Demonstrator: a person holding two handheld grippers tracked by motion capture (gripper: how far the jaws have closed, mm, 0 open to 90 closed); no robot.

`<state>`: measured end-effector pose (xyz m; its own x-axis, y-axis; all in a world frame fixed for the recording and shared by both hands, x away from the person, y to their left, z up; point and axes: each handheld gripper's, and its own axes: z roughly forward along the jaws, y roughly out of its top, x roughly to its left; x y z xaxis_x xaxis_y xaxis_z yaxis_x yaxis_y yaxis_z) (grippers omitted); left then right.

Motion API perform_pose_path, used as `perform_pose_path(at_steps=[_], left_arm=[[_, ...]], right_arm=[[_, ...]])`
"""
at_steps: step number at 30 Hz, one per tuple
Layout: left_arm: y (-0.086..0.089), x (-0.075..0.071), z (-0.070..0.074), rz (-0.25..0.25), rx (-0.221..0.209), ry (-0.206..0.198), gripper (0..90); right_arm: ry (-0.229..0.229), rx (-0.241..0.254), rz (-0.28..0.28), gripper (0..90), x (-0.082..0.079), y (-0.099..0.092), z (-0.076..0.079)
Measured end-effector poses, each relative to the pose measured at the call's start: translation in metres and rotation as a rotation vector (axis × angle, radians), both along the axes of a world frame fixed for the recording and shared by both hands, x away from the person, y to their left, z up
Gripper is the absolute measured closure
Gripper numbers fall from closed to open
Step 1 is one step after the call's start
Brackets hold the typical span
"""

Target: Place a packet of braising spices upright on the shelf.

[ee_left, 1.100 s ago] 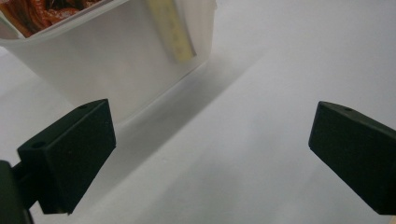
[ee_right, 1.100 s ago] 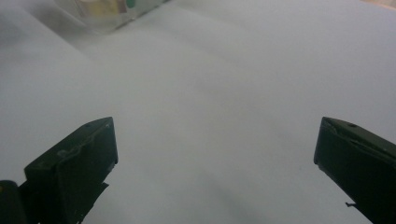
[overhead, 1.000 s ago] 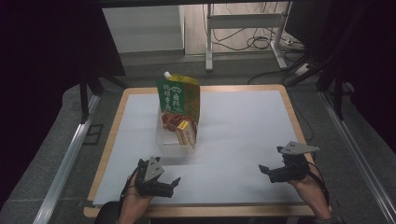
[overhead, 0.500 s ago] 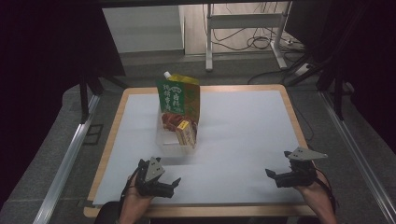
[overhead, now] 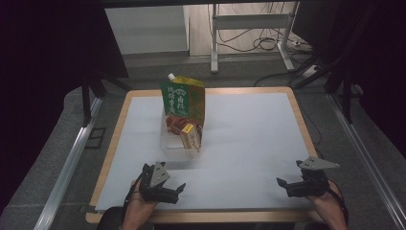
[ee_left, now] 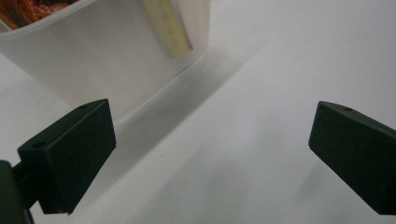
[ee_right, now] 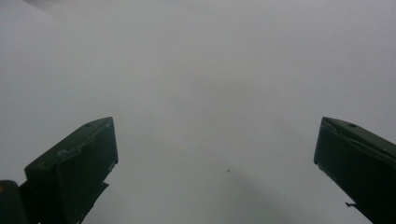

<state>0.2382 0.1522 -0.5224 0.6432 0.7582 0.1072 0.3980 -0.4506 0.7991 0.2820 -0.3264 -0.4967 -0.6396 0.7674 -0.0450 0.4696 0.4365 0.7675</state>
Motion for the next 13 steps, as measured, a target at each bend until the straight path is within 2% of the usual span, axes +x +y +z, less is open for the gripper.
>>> perform_pose_path(at_steps=[7, 13], left_arm=[[-0.0003, 0.0007, -0.0010, -0.006, 0.017, 0.002, 0.1], [-0.0008, 0.0014, -0.0006, -0.005, 0.008, 0.009, 0.1]], right_arm=[[0.036, -0.025, 0.005, 0.0, 0.0002, -0.0011, -0.0066], [0.049, -0.035, 0.013, 0.0, 0.0009, -0.0006, -0.0089]])
